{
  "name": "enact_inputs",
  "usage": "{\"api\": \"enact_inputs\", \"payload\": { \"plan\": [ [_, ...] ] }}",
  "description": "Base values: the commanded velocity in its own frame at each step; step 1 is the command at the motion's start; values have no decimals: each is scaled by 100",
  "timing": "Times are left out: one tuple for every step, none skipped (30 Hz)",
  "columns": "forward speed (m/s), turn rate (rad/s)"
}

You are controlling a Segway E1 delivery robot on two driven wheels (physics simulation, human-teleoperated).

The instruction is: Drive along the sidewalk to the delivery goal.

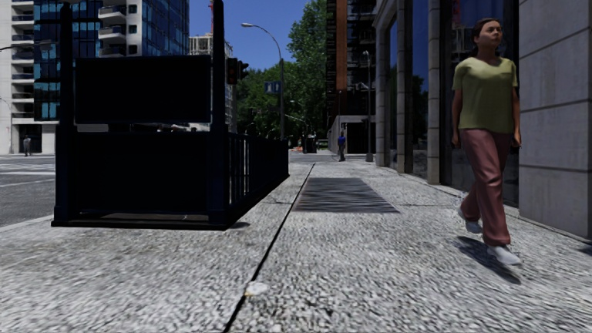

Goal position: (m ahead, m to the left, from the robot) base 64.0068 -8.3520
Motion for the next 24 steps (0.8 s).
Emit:
{"api": "enact_inputs", "payload": {
  "plan": [
    [200,-22],
    [200,-22],
    [200,-22],
    [200,-22],
    [200,-22],
    [200,-22],
    [200,-22],
    [200,-22],
    [200,-22],
    [200,-22],
    [200,-22],
    [200,-24],
    [200,-24],
    [200,-25],
    [200,-25],
    [200,-25],
    [200,-25],
    [200,-25],
    [200,-25],
    [200,-25],
    [200,-25],
    [200,-25],
    [200,-25],
    [200,-25]
  ]
}}
